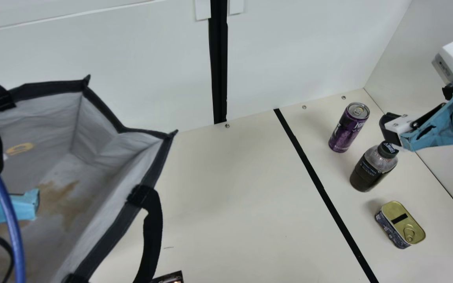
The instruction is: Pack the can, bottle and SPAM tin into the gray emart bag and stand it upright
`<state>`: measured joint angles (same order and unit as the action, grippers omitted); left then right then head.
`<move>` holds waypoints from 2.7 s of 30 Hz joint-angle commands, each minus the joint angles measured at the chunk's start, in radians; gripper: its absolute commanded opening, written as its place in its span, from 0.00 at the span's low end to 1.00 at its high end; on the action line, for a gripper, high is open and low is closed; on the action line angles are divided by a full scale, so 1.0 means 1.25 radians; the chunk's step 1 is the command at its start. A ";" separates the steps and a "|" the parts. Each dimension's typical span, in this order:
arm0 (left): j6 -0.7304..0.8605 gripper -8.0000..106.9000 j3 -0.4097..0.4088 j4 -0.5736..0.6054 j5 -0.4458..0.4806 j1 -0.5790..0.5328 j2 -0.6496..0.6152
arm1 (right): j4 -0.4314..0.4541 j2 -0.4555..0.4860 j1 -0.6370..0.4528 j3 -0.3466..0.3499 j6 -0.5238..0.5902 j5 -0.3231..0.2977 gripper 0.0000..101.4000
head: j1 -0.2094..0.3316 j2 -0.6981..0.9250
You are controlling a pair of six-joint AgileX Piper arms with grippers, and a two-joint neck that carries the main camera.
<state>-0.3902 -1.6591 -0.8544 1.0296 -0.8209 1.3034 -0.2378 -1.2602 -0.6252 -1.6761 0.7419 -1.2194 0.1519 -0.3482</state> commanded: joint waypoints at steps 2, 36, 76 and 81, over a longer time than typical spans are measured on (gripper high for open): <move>-0.103 0.00 0.052 -0.203 0.021 -0.037 -0.003 | 0.000 0.000 0.000 0.000 0.000 0.000 0.94 | 0.018 -0.001; -0.435 0.00 0.364 -0.427 0.152 -0.227 0.094 | 0.000 0.000 0.000 0.000 0.000 0.000 0.94 | 0.018 -0.001; -0.328 0.00 0.337 0.177 -0.142 -0.137 0.116 | -0.001 0.000 0.000 0.000 0.000 0.000 0.94 | 0.018 -0.001; -0.267 0.00 0.346 0.278 -0.189 -0.088 0.111 | -0.001 0.000 0.000 0.000 0.000 0.000 0.94 | 0.018 -0.001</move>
<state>-0.7495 -1.2285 -0.5713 0.8102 -0.9439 1.4428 -0.2387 -1.2602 -0.6252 -1.6761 0.7419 -1.2194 0.1519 -0.3467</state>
